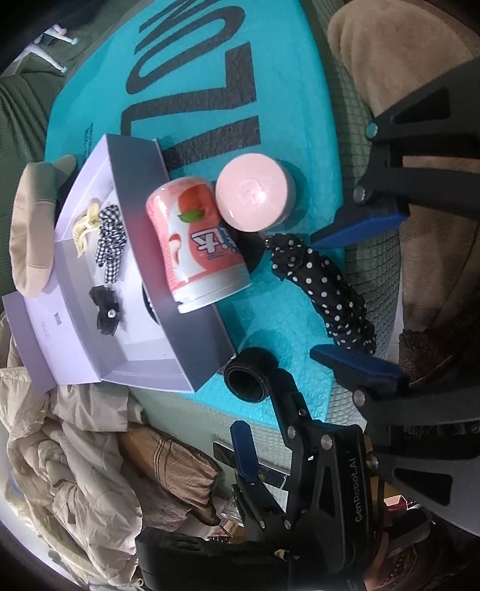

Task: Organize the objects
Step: 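Grasp the black polka-dot scrunchie with the right tool while the left tool grasps the black elastic ring, then lift the polka-dot scrunchie and black ring with both tools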

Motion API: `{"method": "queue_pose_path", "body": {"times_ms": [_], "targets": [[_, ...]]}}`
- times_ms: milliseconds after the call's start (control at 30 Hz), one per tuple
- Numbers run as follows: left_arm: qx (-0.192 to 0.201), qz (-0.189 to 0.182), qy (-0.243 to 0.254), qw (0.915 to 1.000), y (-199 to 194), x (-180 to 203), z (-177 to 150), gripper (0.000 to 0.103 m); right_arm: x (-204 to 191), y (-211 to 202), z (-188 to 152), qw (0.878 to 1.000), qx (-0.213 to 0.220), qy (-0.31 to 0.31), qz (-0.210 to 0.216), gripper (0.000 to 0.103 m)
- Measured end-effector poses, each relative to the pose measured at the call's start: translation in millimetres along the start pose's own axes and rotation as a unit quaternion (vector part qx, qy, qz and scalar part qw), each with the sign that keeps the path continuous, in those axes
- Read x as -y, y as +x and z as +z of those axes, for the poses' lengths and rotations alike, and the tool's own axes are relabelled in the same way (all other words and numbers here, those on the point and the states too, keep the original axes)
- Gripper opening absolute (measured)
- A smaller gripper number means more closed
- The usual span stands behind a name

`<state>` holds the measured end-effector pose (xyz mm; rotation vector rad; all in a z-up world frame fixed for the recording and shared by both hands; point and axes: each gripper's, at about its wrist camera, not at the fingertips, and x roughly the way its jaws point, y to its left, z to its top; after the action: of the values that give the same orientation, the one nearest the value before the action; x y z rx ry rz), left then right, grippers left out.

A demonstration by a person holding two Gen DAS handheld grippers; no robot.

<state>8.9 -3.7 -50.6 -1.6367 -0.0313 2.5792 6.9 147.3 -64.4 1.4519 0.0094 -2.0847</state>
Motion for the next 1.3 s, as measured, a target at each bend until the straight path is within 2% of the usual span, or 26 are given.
{"method": "queue_pose_path", "body": {"times_ms": [167,233,300,367,467,500,667,800,1133,1300], "targets": [[-0.003,0.012,0.013,0.9998,8,4,4,0.074,8,5,-1,1.000,-0.005,0.013,0.006,0.046],[-0.004,0.011,0.016,0.9998,10,4,5,0.071,9,6,0,1.000,-0.002,0.014,0.007,0.040],[-0.004,0.008,0.016,0.9998,12,4,6,0.068,11,8,1,1.000,0.001,0.016,0.013,0.028],[-0.005,0.016,0.020,0.9997,15,5,7,0.055,11,8,0,0.999,0.009,0.011,0.030,0.022],[-0.012,0.009,0.030,0.9995,18,8,6,0.043,9,7,0,0.999,0.015,0.004,0.035,0.022],[-0.012,0.007,0.031,0.9994,19,9,5,0.041,9,8,1,0.999,0.016,0.002,0.036,0.022],[-0.009,0.014,0.052,0.9985,18,14,4,0.041,4,3,4,0.999,0.030,-0.020,0.027,0.022],[-0.017,0.001,0.067,0.9976,18,17,2,0.041,5,3,5,0.999,0.033,-0.021,0.010,0.022],[-0.020,0.003,0.075,0.9970,19,20,2,0.041,13,13,3,1.000,0.013,-0.005,0.019,0.026],[-0.015,0.005,0.073,0.9972,22,21,4,0.042,11,13,0,1.000,0.016,-0.010,0.024,0.032]]}}
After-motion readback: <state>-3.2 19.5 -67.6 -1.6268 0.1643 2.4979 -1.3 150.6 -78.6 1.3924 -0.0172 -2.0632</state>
